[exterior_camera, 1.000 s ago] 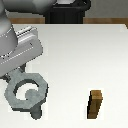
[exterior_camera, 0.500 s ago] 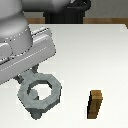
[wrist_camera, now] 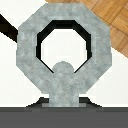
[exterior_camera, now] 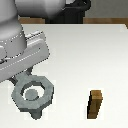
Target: Put the loop with the handle onto the peg.
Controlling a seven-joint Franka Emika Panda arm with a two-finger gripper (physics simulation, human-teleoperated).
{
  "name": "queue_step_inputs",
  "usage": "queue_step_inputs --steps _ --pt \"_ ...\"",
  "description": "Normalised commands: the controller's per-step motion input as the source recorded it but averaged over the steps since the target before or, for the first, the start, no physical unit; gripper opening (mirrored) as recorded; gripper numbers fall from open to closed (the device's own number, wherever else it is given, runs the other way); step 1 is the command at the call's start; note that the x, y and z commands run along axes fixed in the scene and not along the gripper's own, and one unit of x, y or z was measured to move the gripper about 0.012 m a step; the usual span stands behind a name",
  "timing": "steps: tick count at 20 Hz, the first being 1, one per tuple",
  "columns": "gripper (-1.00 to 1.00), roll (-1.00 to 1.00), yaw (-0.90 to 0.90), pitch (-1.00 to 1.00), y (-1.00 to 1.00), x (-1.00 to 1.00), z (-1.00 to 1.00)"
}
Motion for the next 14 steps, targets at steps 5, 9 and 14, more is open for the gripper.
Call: queue_step_inputs --steps 5,9,14 --pt "-1.0 0.0 0.0 0.0 0.0 0.0 -0.6" --pt "-1.0 0.0 0.0 0.0 0.0 -0.05 -0.75" --pt "1.0 0.0 0.0 0.0 0.0 -0.2 0.0"
